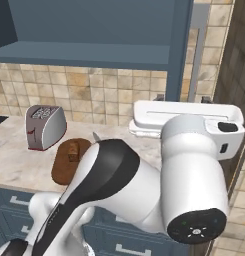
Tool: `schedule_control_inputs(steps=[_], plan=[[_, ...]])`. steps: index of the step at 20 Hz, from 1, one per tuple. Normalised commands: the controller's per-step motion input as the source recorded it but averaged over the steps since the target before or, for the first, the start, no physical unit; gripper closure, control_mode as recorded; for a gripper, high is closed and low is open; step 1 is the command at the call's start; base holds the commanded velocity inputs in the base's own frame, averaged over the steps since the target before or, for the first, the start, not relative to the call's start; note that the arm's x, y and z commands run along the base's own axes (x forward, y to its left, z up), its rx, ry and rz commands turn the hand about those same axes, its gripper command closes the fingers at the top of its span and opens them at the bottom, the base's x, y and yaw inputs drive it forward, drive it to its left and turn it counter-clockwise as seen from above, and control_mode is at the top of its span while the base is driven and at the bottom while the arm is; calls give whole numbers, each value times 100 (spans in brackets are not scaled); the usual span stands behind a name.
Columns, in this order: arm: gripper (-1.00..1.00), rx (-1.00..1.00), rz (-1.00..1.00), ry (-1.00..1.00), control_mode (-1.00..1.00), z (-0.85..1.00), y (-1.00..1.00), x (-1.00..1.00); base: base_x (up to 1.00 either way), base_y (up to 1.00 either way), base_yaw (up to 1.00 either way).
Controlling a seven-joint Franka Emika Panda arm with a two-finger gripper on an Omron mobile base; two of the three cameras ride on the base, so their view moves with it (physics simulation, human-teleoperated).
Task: Pick the bread, place it on the cutting board, pick the jam, place it on the counter, and close the cabinet.
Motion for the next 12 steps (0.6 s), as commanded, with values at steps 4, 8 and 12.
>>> schedule_control_inputs(steps=[4,8,12], plan=[[-100,0,9,0,-100,0,0,21,0,0,0],[-100,0,10,0,-100,0,4,15,0,0,0],[-100,0,9,0,-100,0,20,4,0,0,0]])
